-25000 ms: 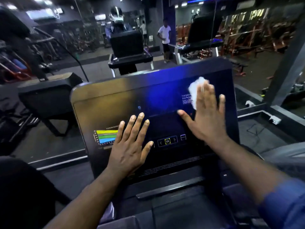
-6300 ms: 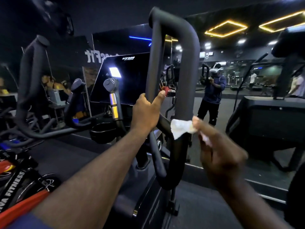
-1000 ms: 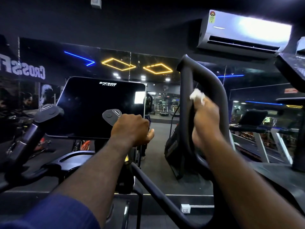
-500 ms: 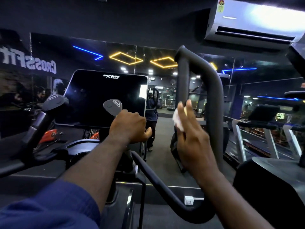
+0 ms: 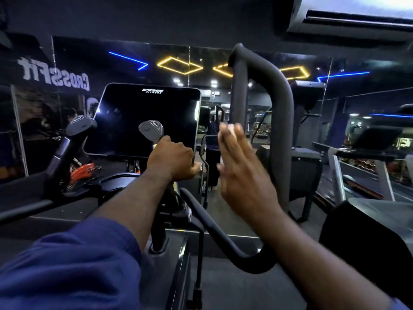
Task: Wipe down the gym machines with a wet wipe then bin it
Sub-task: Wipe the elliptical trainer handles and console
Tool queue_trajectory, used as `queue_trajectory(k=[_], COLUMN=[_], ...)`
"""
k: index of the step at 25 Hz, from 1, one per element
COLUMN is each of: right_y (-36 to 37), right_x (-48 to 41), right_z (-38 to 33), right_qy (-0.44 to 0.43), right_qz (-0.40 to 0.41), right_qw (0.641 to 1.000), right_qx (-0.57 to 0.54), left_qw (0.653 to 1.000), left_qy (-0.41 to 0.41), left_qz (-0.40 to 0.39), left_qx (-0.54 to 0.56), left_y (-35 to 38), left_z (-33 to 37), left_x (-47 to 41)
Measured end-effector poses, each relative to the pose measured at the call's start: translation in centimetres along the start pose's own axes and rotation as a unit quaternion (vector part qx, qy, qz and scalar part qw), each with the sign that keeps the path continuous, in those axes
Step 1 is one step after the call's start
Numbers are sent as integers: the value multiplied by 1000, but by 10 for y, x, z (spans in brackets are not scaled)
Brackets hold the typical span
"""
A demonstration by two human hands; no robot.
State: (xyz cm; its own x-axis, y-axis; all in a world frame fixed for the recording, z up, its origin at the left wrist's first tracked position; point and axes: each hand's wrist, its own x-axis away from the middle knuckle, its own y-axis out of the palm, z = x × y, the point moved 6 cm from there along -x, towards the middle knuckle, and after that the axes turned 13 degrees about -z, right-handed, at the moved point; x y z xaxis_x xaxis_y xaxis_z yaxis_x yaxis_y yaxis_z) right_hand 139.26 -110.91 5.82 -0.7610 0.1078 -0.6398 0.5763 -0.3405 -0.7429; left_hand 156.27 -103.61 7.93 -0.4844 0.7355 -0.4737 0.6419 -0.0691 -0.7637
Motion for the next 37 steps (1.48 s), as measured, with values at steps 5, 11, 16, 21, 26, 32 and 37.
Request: queue_trajectory(k=[5, 11, 16, 21, 26, 32, 37], right_y=[48, 35, 8, -1, 12, 5, 3], right_x=[103, 97, 40, 43, 89, 83, 61], right_z=[0, -5, 5, 13, 13, 32, 31], right_qy=[3, 76, 179, 141, 118, 141, 172], right_qz=[6, -3, -28, -40, -23, -21, -87], right_qw=[993, 994, 983, 989, 990, 980, 964], right_qx=[117, 80, 11, -10, 75, 140, 182], left_qw=[1000, 999, 999, 1000, 999, 999, 999], left_qy=[-10, -16, -21, -17, -20, -23, -26], left_qz=[3, 13, 16, 17, 17, 21, 27], left_qx=[-22, -27, -23, -16, -18, -9, -9], left_y=[12, 18, 21, 18, 18, 18, 17], left_z=[2, 3, 2, 5, 4, 2, 3], left_x=[0, -2, -3, -1, 2, 1, 3])
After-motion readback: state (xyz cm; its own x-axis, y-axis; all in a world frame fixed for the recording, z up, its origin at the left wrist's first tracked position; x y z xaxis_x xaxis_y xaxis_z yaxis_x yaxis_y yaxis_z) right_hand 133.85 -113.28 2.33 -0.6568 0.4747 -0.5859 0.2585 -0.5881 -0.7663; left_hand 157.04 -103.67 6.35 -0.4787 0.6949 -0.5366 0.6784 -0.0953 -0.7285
